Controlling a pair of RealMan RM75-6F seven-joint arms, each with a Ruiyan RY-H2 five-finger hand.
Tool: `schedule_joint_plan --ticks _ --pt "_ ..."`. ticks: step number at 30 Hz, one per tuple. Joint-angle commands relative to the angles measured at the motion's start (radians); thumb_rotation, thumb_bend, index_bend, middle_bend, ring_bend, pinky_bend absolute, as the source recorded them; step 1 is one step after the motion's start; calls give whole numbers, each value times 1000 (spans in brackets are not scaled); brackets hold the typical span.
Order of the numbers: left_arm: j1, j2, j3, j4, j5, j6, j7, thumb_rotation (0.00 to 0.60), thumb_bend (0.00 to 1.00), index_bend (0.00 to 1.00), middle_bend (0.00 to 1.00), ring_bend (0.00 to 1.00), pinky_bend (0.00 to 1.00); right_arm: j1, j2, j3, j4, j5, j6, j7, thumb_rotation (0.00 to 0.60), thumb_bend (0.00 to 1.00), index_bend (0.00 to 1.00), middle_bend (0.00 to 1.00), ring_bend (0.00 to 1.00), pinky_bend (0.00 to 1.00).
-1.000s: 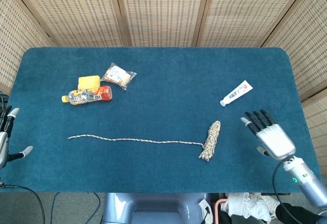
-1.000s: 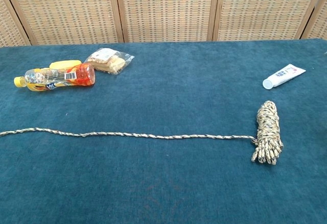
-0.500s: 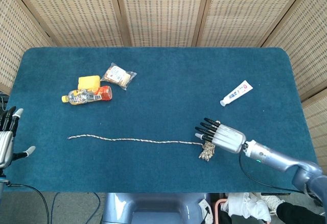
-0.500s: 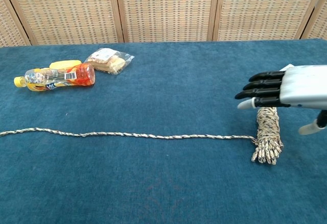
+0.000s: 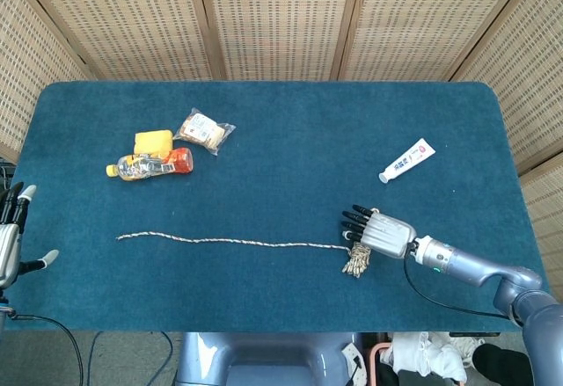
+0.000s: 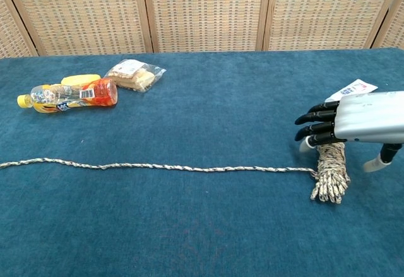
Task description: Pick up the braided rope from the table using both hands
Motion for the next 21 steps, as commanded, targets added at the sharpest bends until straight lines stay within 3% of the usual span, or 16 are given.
schedule_joint_plan --ticks 1,5,9,16,19,21 --pt "-1 -2 1 0 2 -2 4 600 0 0 0 0 0 -3 -30 -25 57 7 23 31 600 151 369 288 174 265" --pt "-2 -4 1 -1 3 -3 8 600 0 0 0 0 0 -6 -64 -41 110 14 51 74 600 376 537 478 349 462" --pt "-3 -7 0 0 3 -4 11 600 0 0 0 0 0 -11 -92 -50 150 24 83 119 600 521 602 579 439 540" --pt "-34 -48 -9 55 16 -29 20 600 0 8 0 0 0 -22 -104 -32 183 73 161 193 600 576 618 594 452 550" --pt "-88 -108 -14 157 70 -71 11 600 39 140 0 0 0 -22 -91 -24 172 91 190 211 600 590 618 594 452 550" --pt "-174 -186 8 272 136 -185 -4 600 91 235 0 0 0 -19 -74 -17 148 103 219 207 600 596 618 594 452 550"
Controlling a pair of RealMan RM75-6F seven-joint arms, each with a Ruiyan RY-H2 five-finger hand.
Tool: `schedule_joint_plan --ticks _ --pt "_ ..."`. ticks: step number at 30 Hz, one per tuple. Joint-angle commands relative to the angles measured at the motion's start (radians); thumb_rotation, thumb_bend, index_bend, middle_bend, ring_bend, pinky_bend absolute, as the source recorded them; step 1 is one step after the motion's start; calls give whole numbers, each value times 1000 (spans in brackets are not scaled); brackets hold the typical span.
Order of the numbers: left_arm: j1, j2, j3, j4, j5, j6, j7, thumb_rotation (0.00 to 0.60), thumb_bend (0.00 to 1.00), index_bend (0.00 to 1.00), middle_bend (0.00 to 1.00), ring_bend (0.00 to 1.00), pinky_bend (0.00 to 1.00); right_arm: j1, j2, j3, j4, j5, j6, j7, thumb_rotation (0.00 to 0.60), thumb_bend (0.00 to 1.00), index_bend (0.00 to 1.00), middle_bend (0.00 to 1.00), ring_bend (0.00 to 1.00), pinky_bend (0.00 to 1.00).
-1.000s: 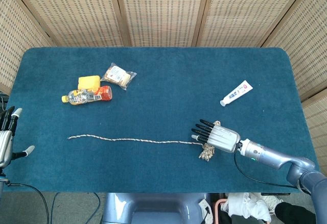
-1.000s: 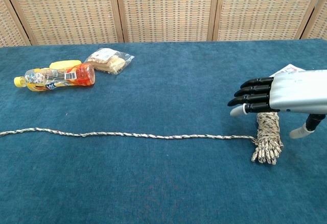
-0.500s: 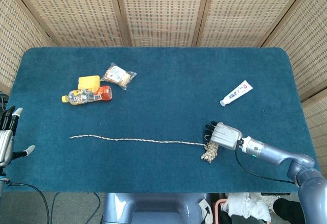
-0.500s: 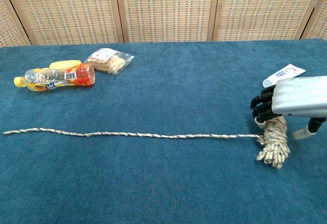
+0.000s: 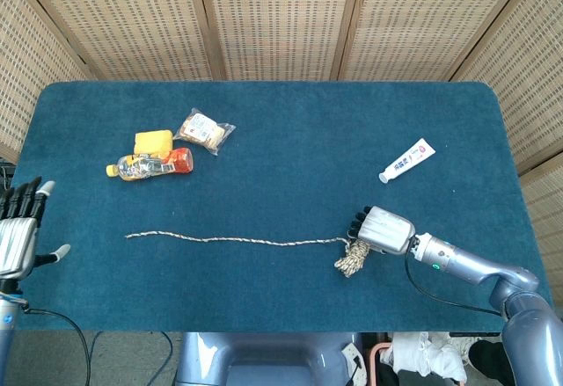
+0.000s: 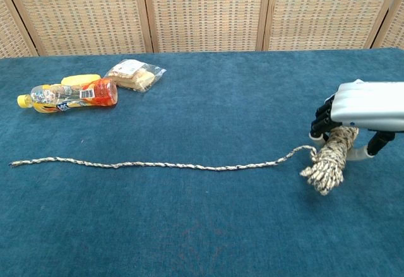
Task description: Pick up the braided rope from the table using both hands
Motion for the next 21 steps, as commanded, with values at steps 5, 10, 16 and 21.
schedule_joint_plan --ticks 5,10,16,21 --pt "-189 -250 28 349 134 -215 -55 600 172 412 0 0 0 11 47 9 -90 27 33 -37 600 608 618 594 452 550" --pt "-233 -318 16 415 116 -271 -67 600 238 469 0 0 0 20 66 9 -144 35 29 -64 600 621 618 594 452 550" --pt "-268 -371 8 449 103 -306 -56 600 257 505 0 0 0 27 83 8 -190 42 26 -89 600 622 619 594 452 550" --pt "-290 -399 16 450 81 -355 -26 600 270 532 0 0 0 27 88 12 -211 54 23 -98 600 624 618 594 452 550"
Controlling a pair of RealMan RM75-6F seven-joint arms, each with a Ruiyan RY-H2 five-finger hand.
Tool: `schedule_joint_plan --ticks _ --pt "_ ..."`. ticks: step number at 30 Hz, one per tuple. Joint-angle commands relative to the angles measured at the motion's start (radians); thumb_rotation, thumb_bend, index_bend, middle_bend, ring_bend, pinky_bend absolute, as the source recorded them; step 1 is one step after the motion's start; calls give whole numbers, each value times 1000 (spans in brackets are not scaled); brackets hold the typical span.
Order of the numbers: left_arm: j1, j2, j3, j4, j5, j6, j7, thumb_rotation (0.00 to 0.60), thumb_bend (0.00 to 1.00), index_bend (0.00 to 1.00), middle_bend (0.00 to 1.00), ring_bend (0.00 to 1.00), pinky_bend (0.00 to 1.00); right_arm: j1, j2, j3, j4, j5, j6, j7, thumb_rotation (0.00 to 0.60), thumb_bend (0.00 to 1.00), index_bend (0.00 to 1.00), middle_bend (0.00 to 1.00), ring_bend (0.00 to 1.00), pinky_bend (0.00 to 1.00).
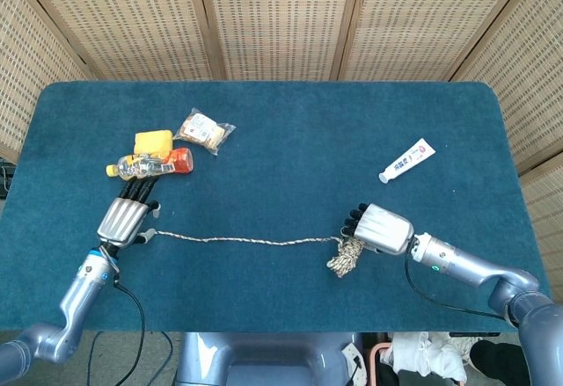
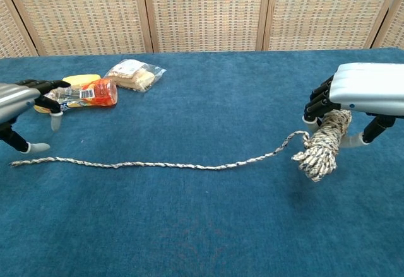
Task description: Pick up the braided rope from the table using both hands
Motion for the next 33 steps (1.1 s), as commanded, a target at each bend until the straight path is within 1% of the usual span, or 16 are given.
schedule_joint_plan --ticks 1,4,11,16,22,29,33 --pt "-11 -16 7 -2 -16 -25 20 600 277 534 0 0 0 0 1 0 -5 4 -3 -4 600 624 618 594 452 550" --pt "-13 -26 13 -10 -31 -39 41 600 295 535 0 0 0 -1 1 -2 -7 6 -1 -8 600 624 618 594 452 550" --pt "-20 -57 25 -1 -68 -75 69 600 298 540 0 0 0 -10 1 -5 -5 16 8 0 600 625 618 594 452 550" --pt "-29 -80 20 17 -90 -87 76 600 298 540 0 0 0 -13 0 -8 0 18 14 4 600 652 618 594 452 550" --pt "-42 -90 12 28 -113 -106 76 600 311 540 0 0 0 -13 -1 -10 1 21 18 6 600 660 619 594 452 550" --pt "-57 -71 8 9 -146 -141 83 600 405 547 0 0 0 -12 -1 -15 2 22 14 7 600 663 618 594 452 550" --pt "-67 -51 5 -13 -174 -171 96 600 422 553 0 0 0 -12 -1 -16 3 24 13 7 600 666 618 594 452 550"
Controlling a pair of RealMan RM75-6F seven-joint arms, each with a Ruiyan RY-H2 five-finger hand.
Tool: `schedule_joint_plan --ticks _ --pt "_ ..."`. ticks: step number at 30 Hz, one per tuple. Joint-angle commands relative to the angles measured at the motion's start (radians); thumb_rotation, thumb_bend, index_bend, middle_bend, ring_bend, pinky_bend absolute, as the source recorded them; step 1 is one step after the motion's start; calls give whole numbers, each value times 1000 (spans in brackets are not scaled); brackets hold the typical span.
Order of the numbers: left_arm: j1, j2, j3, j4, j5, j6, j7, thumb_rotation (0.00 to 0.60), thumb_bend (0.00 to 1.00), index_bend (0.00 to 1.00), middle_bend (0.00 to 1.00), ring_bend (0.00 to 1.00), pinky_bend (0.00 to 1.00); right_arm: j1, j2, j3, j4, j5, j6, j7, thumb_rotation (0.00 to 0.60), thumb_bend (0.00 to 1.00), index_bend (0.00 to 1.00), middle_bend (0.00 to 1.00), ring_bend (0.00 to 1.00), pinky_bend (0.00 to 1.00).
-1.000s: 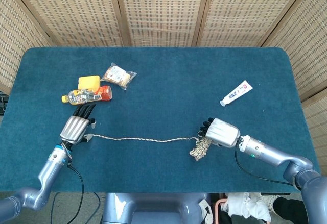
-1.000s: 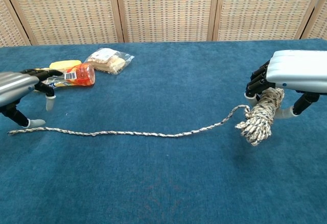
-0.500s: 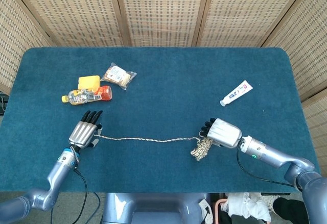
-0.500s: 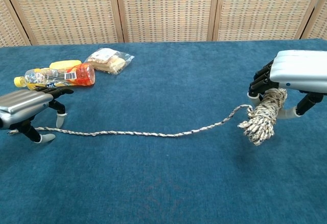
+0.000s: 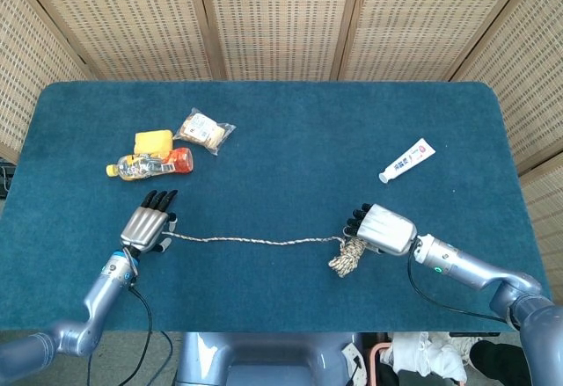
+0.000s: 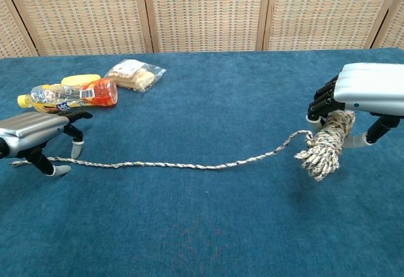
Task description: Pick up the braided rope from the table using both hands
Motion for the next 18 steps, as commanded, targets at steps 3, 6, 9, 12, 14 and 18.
schedule_joint_plan --ticks 3,6,9,12,14,18 --pt "-12 21 -3 -25 -33 -25 24 600 435 564 0 0 0 -1 0 -1 0 2 1 -1 600 671 618 594 452 550" --pt "-17 27 -2 -35 -50 -33 38 600 448 584 0 0 0 -3 1 -3 -2 1 1 -4 600 676 618 594 452 550" --pt "-18 28 -2 -40 -58 -26 43 600 459 590 0 0 0 -5 4 -5 -4 2 0 -7 600 680 619 595 452 550" --pt "-20 31 -1 -43 -60 -22 47 600 465 591 0 0 0 -6 6 -7 -5 3 -1 -9 600 689 618 595 452 550" --pt "-21 32 1 -45 -63 -22 49 600 466 591 0 0 0 -6 7 -7 -6 4 -1 -9 600 695 618 595 452 550" --pt "-24 37 2 -53 -67 -19 49 600 469 591 0 0 0 -5 9 -8 -10 3 -3 -14 600 699 619 595 452 550"
